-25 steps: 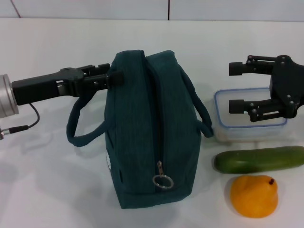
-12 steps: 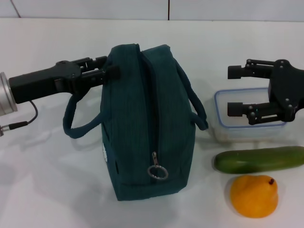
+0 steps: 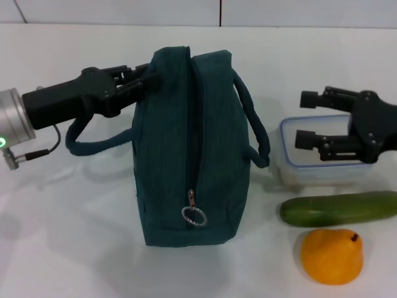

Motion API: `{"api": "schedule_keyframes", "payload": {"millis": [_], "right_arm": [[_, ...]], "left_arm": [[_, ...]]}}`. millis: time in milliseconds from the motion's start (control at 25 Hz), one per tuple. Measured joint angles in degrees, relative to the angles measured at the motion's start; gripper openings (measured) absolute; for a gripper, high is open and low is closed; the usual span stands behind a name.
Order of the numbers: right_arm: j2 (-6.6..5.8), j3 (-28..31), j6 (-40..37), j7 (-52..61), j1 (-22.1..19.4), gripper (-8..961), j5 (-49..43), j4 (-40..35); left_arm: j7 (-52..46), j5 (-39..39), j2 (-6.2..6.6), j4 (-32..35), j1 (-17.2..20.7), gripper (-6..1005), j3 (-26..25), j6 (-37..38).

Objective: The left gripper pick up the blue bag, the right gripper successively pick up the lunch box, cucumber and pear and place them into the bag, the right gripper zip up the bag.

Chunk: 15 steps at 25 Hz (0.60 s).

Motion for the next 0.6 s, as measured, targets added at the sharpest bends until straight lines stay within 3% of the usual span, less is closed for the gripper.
{"api": "schedule_keyframes", "payload": {"millis": [360, 480, 520, 600], "right_arm": [[-0.43, 1.2, 1.0, -8.6, -5.9, 869, 12.6, 13.4], [-0.25, 4.8, 2.7, -13.1, -7.2, 869, 16.8, 20.5], [-0.15, 8.1, 4.8, -15.3, -7.4, 869, 20.0, 26.9], [-0.06, 9.5, 5.7, -15.8, -7.4, 869, 21.4, 30.1]], "left_arm": [[5.5, -1.4, -0.1, 2.4, -0.4, 230, 0.0, -1.3], [6.8, -4.2, -0.21, 3.9, 0.3, 206, 0.0, -2.0], [7.3, -5.2, -0.21, 4.6, 0.5, 198, 0.0, -2.4], [8.7, -6.7, -0.22, 6.4, 0.8, 182, 0.0, -3.4]]}}
